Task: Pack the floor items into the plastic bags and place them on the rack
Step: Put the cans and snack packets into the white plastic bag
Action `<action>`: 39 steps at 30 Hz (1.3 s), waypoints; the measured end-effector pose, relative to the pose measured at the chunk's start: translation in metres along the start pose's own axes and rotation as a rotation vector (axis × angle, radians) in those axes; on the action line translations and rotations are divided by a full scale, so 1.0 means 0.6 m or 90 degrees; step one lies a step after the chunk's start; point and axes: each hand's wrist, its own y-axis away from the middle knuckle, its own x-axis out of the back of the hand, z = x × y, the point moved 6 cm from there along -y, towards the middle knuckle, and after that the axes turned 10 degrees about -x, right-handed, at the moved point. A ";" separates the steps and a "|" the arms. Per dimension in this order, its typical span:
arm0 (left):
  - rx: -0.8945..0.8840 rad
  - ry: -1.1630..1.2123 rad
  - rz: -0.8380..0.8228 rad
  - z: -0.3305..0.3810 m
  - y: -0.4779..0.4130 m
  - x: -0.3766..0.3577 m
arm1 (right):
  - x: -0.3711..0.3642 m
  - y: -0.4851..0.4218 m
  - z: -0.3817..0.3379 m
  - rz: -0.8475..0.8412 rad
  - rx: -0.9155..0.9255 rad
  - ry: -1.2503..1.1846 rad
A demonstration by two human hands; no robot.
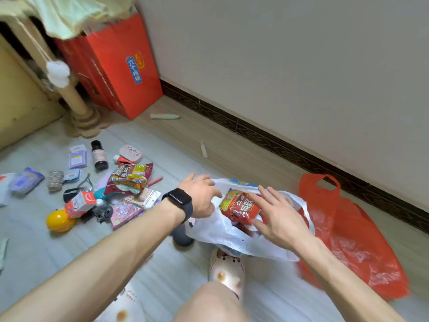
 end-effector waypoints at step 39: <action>0.773 0.394 0.163 -0.631 0.431 -0.481 | -0.315 -0.443 -0.665 -0.138 0.221 0.132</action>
